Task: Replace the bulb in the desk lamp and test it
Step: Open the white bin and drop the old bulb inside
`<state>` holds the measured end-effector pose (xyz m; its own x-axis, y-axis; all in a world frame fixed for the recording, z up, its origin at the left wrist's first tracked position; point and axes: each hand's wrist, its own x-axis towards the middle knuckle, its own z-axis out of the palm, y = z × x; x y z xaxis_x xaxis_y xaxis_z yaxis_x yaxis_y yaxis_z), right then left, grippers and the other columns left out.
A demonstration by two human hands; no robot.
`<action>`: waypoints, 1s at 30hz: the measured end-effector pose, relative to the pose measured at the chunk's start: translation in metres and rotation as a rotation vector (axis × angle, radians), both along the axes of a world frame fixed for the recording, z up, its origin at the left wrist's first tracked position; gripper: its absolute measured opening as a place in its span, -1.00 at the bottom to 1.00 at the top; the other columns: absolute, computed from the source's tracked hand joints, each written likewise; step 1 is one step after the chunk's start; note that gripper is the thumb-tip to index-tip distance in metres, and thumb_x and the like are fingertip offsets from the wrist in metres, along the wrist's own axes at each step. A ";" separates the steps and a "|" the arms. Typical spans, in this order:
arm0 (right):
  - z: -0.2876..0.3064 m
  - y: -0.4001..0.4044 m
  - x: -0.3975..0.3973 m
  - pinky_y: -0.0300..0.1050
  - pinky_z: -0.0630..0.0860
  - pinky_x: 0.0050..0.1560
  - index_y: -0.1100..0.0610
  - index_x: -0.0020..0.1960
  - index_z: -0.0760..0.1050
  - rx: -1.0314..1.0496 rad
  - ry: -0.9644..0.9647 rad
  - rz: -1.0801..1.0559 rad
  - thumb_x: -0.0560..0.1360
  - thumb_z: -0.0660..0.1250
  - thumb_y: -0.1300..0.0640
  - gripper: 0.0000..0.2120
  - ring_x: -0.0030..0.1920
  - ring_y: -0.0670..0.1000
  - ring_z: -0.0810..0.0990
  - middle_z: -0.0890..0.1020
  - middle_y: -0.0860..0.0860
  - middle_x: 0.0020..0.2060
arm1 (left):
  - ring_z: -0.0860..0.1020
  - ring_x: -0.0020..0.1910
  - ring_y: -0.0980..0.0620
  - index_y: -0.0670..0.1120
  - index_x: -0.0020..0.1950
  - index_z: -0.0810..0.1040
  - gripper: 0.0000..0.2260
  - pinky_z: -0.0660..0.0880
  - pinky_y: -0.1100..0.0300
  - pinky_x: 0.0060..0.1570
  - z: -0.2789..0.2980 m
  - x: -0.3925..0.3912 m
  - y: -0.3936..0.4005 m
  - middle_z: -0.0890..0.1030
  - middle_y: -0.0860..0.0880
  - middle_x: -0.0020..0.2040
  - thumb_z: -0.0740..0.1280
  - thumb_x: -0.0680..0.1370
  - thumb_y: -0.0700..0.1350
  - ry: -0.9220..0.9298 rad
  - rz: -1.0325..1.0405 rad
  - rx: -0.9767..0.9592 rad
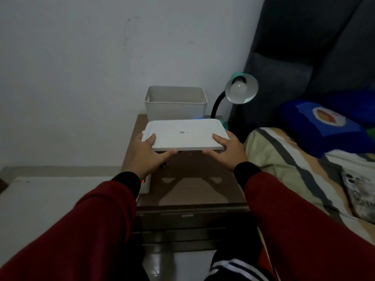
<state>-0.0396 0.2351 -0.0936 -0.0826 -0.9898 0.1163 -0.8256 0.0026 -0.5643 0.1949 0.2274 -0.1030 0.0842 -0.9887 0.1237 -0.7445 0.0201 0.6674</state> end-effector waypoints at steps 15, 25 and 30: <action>-0.062 0.054 -0.028 -0.02 0.22 0.47 -0.01 0.40 0.37 0.395 0.095 -0.024 0.27 0.45 -0.27 -0.23 0.42 0.15 0.29 0.30 0.13 0.44 | 0.21 0.43 -0.17 -0.20 0.43 0.31 -0.15 0.21 0.04 0.45 -0.060 -0.028 0.054 0.24 -0.23 0.43 0.38 0.34 0.32 -0.084 -0.069 0.271; -0.067 0.033 -0.030 -0.08 0.25 0.39 0.09 0.46 0.24 0.578 0.348 0.124 0.43 0.38 -0.11 -0.30 0.44 0.12 0.26 0.29 0.11 0.45 | 0.41 0.27 -0.17 -0.20 0.25 0.44 -0.43 0.38 0.02 0.24 -0.064 -0.030 0.038 0.52 -0.21 0.25 0.18 0.52 0.25 -0.423 -0.179 0.405; -0.058 0.006 -0.031 0.00 0.29 0.42 0.15 0.39 0.36 0.667 0.342 0.151 0.45 0.35 -0.11 -0.40 0.42 0.10 0.32 0.35 0.08 0.43 | 0.52 0.19 -0.15 -0.23 0.17 0.54 -0.50 0.46 0.06 0.21 -0.052 -0.031 0.010 0.58 -0.19 0.20 0.22 0.52 0.18 -0.561 -0.188 0.480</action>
<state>-0.0707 0.2409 -0.1520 -0.0077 -0.8573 -0.5148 -0.9725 0.1263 -0.1958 0.1635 0.2369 -0.1554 -0.0393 -0.9365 -0.3486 -0.9874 -0.0172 0.1574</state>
